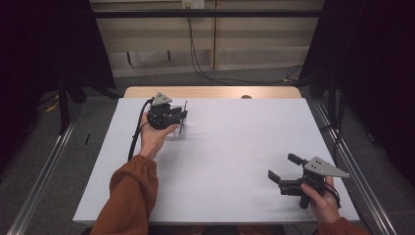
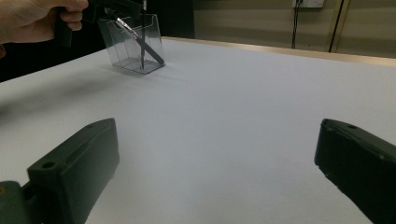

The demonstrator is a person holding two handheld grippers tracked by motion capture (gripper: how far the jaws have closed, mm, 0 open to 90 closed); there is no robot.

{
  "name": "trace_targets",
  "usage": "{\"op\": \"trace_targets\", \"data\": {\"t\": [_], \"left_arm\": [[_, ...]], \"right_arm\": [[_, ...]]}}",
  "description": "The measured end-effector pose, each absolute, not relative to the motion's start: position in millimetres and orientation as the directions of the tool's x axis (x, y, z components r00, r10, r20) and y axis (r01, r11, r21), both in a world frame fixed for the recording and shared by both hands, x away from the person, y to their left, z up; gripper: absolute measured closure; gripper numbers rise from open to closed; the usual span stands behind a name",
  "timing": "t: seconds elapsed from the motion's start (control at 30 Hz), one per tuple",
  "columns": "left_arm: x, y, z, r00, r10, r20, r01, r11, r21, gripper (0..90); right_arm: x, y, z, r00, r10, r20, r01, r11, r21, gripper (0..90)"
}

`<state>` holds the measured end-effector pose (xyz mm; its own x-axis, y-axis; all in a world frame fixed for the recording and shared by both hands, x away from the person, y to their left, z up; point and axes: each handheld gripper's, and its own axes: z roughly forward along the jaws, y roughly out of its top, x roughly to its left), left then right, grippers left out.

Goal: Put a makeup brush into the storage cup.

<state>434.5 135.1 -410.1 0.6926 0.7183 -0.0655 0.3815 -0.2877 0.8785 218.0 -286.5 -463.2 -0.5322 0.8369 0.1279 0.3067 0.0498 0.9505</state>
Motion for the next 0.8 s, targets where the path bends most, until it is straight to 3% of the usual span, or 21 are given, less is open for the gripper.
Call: {"op": "trace_targets", "data": {"t": [0.43,0.8], "left_arm": [[434.5,137.5,-408.8,0.688,0.722,-0.076,0.352,-0.239,0.905,38.3],[431.6,140.8,-404.0,0.676,0.727,-0.116,0.368,-0.197,0.909,9.3]], "right_arm": [[218.1,-289.3,-464.0,-0.524,0.842,0.13,0.303,0.042,0.952,0.0],[219.7,-292.2,-464.4,-0.516,0.846,0.133,0.3,0.033,0.953,0.0]]}}
